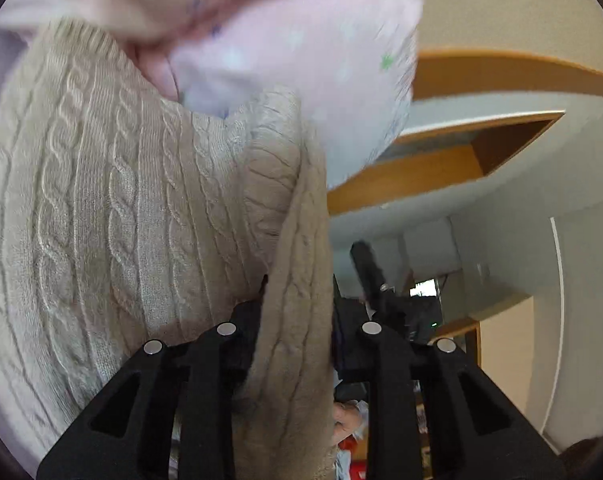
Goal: Fold small clothes
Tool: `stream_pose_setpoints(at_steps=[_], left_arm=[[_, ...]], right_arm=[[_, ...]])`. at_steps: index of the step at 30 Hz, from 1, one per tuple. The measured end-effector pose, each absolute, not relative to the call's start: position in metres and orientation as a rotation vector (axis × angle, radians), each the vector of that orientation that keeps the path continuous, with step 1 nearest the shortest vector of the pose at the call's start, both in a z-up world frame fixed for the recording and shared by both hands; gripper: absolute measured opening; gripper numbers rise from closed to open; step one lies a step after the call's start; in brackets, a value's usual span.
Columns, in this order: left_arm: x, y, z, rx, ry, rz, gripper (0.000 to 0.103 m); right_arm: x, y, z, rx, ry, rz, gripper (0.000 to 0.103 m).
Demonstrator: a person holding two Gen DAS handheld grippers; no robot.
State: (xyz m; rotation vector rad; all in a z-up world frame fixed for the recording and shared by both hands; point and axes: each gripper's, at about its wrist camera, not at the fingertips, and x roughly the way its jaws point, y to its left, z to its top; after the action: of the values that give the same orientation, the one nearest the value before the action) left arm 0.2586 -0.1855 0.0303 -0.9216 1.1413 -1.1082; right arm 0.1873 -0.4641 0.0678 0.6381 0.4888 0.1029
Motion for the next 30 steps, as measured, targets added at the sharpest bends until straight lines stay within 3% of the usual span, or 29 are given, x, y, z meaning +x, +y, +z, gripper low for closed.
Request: stream_pose_setpoints(at_steps=[2,4,5,7,14,21,22,23,24,25,26,28,30], left_arm=[[0.265,-0.209,0.018,-1.012,1.204,-1.187,0.024],[0.265,-0.195,0.032,-1.026,1.102,-1.21,0.03],[0.264,-0.181,0.042,-1.0,1.033,-1.193,0.056],[0.26,-0.149,0.059,-0.915,0.941,-1.073,0.082],[0.254,-0.089,0.039,-0.556,1.013,-0.681,0.082],[0.247,-0.119,-0.004,-0.493,1.091,-0.723,0.085],[0.249,-0.121,-0.003,-0.493,1.088,-0.723,0.085],[0.251,-0.122,-0.004,-0.506,1.091,-0.722,0.085],[0.253,-0.121,-0.004,-0.534,1.097,-0.726,0.084],[0.256,-0.12,-0.007,-0.563,1.103,-0.727,0.073],[0.259,-0.116,-0.01,-0.591,1.112,-0.724,0.055],[0.259,-0.098,-0.014,-0.682,1.118,-0.774,0.042],[0.252,-0.081,-0.005,-0.671,1.118,-0.818,0.039]], right_arm=[[0.189,-0.477,0.06,0.677,0.526,0.119,0.098],[0.191,-0.488,0.052,0.722,0.58,0.134,0.093],[0.192,-0.492,0.047,0.749,0.611,0.147,0.09],[0.197,-0.495,0.038,0.784,0.687,0.163,0.087],[0.212,-0.485,0.004,0.807,0.917,0.175,0.087],[0.218,-0.482,-0.018,0.884,0.977,0.243,0.087],[0.219,-0.481,-0.021,0.891,0.981,0.26,0.074],[0.222,-0.477,-0.028,0.91,1.011,0.293,0.045],[0.224,-0.475,-0.034,0.935,1.015,0.315,0.041],[0.223,-0.474,-0.033,0.936,1.003,0.318,0.039],[0.222,-0.472,-0.032,0.938,0.985,0.329,0.036],[0.219,-0.469,-0.028,0.985,0.937,0.39,0.034],[0.219,-0.453,-0.021,1.027,0.902,0.522,0.033]])
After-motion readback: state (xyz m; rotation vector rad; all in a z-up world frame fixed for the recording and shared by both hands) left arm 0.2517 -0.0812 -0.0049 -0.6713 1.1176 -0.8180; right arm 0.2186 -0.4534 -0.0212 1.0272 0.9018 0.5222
